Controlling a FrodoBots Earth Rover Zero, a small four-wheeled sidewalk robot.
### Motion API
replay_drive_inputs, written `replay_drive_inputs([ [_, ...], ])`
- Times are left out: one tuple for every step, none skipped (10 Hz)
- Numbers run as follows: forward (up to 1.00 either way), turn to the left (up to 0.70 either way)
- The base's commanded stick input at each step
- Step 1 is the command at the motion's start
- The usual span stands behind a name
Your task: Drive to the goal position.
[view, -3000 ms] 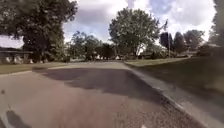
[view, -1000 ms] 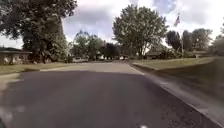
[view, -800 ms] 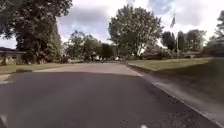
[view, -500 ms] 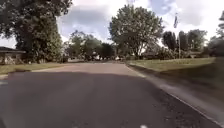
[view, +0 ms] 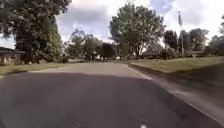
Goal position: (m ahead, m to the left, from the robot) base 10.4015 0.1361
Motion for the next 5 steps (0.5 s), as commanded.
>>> replay_drive_inputs([
  [1.0,0.0],
  [1.0,0.0],
  [1.0,0.0],
  [1.0,0.0],
  [1.0,0.0],
])
